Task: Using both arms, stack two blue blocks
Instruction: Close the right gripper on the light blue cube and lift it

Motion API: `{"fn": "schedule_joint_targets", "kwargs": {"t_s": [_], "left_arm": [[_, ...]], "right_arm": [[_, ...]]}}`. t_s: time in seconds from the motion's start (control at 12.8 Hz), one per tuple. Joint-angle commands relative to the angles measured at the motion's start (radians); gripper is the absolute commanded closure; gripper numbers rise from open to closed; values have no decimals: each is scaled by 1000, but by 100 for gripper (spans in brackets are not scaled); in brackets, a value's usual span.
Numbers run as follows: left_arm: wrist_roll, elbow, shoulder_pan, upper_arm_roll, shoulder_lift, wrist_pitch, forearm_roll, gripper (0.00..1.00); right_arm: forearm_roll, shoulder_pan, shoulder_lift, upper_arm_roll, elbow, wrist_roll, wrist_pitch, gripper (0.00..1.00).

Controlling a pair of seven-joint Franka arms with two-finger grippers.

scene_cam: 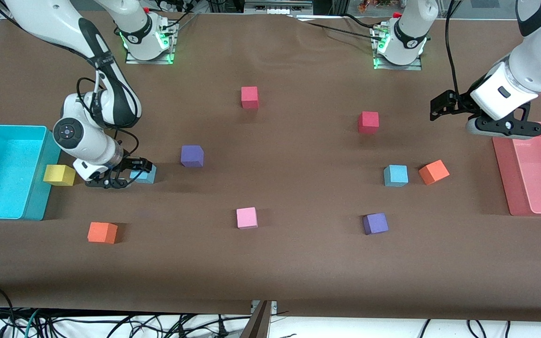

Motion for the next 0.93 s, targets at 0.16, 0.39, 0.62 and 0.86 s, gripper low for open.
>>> {"fn": "schedule_joint_targets", "kwargs": {"t_s": [0.16, 0.39, 0.62, 0.86], "left_arm": [[-6, 26, -5, 6, 7, -24, -23, 0], [-6, 26, -5, 5, 7, -24, -24, 0], [-6, 26, -5, 5, 7, -24, -23, 0], [-6, 26, -5, 6, 7, -24, -23, 0]], "right_arm": [[10, 5, 39, 15, 14, 11, 17, 2], [10, 7, 46, 19, 16, 0, 9, 100], [8, 17, 41, 19, 31, -10, -28, 100], [10, 68, 36, 33, 161, 5, -173, 100]]}}
